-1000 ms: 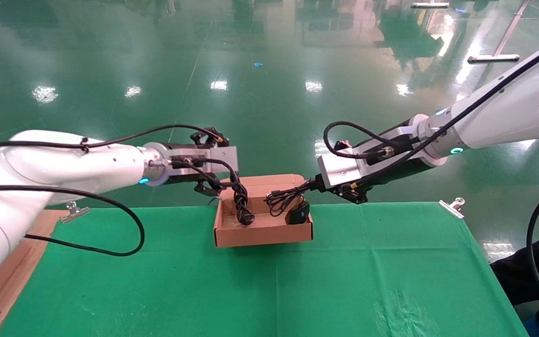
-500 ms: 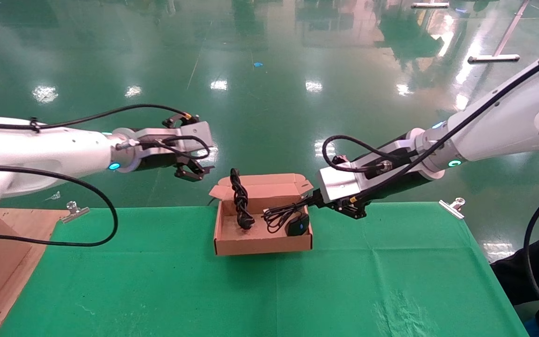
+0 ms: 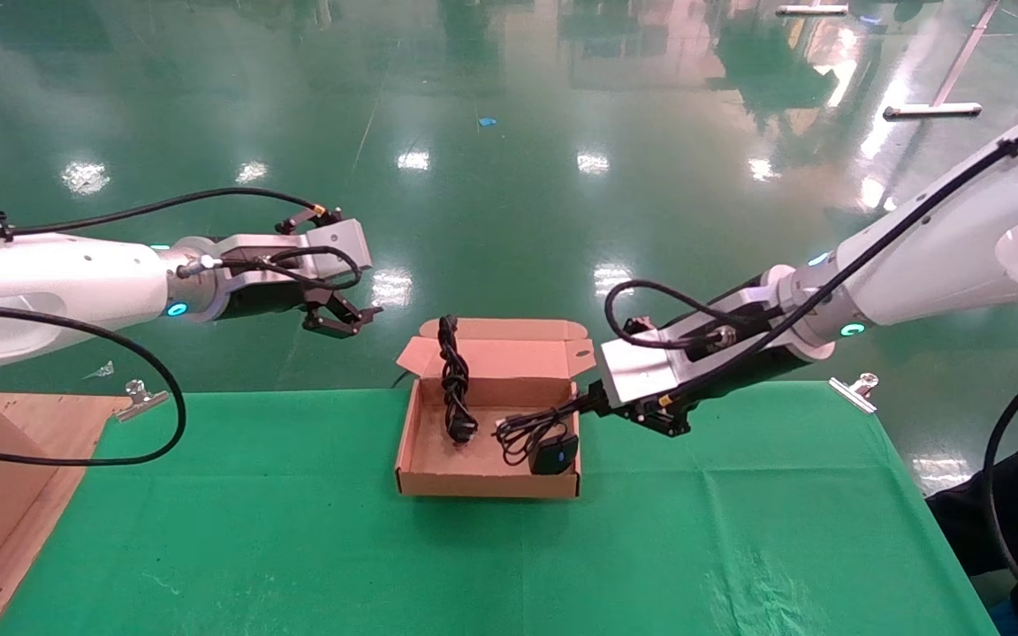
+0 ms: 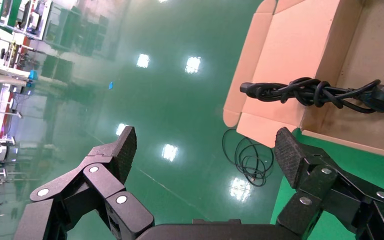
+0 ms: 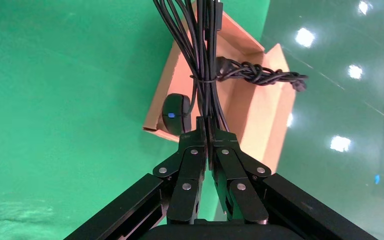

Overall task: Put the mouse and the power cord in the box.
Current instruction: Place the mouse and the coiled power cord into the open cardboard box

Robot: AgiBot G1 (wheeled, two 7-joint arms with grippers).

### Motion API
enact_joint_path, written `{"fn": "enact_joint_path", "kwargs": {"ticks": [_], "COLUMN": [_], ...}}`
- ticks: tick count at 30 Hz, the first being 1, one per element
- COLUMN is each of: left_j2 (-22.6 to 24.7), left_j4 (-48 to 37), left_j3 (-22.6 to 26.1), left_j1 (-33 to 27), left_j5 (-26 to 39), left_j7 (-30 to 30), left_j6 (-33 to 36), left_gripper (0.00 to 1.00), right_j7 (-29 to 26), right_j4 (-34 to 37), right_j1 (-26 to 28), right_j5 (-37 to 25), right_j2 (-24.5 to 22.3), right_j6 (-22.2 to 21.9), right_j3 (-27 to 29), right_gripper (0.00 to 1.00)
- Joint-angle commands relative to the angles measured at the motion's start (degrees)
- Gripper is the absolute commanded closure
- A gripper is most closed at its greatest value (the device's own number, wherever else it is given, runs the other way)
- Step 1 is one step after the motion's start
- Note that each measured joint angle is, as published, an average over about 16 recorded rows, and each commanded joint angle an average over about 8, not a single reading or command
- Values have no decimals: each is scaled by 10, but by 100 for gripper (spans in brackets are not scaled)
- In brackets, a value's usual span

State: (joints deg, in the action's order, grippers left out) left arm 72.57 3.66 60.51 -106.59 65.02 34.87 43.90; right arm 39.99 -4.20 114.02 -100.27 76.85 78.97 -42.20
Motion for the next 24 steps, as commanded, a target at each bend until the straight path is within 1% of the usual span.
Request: {"fn": "enact_joint_path", "kwargs": {"ticks": [1,8,12,16,19,20,24], "left_j2": [-2,-19,-28,-38,-45,-47,-53], "left_j4": [-3,-9,-10,-12,-15,-16,-21], "left_j3": [-1,-6,-8,-9,-9,-8,-6], "left_j1": [-1,-18,-23,-24,-22,-21,-17], "left_j5": [-2,-9,-11,-12,-12,-11,-9], "left_j7": [3,7,9,13,15,16,19], "left_j6": [4,21,31,38,42,43,45], "left_gripper": [0,0,0,0,0,0,0], "right_j7": [0,-5,-10,-16,-23,-25,-42], "right_j4": [-2,-6,-14,-35,-60,-69,-104], "right_j1": [-3,-12,-20,-33,-49,-56,-84], "right_j5": [0,1,4,7,11,13,21], "right_j2": [0,1,5,10,13,13,15], "right_j6": [2,-1,-13,-46,-97,-118,-198], "right_j3": [-1,-2,-3,-5,-7,-9,-18], "right_gripper": [100,100,100,100,100,89,39]}}
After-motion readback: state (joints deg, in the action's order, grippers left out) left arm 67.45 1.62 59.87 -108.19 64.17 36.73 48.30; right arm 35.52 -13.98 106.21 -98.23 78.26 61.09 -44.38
